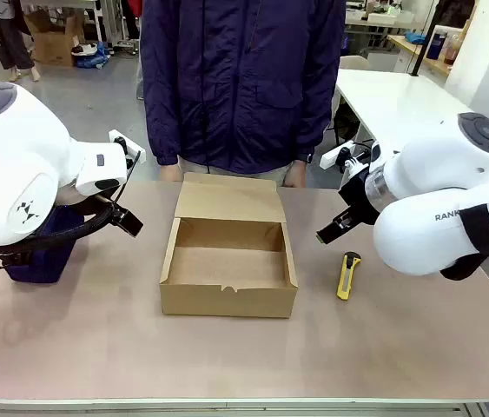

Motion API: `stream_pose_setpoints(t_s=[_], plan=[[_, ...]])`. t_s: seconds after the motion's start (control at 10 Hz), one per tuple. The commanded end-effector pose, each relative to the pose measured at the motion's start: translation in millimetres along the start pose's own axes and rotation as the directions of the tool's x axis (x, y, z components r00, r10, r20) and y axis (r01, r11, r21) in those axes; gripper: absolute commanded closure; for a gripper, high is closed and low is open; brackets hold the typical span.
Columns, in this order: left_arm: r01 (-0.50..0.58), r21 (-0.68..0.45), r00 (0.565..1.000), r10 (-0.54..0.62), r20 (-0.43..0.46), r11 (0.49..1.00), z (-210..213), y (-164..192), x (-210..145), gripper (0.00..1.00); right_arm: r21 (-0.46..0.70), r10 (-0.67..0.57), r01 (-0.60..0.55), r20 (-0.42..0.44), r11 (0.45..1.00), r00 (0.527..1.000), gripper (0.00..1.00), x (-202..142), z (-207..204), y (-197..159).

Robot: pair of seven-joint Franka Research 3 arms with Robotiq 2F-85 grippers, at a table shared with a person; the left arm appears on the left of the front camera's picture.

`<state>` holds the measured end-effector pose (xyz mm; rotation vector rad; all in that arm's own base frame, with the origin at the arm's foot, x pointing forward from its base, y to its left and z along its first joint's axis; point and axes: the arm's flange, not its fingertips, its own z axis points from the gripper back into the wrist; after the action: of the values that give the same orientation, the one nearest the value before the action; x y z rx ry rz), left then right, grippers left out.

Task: Pack the item into the box.
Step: Pick up the item indicated by the person and place it inside the Mailer Box.

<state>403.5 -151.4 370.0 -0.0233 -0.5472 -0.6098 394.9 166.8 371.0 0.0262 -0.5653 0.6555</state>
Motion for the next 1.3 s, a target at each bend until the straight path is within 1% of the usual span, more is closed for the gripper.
stream_pose_setpoints(t_s=[0.0,1.2], plan=[[0.0,0.0,1.0,0.0,0.0,1.0,0.1,0.0,0.0,0.0,0.0,0.0,0.0,0.0,1.0,1.0,0.0,0.1,0.0,0.0],[0.0,0.0,1.0,0.0,0.0,1.0,0.1,0.0,0.0,0.0,0.0,0.0,0.0,0.0,1.0,1.0,0.0,0.1,0.0,0.0]])
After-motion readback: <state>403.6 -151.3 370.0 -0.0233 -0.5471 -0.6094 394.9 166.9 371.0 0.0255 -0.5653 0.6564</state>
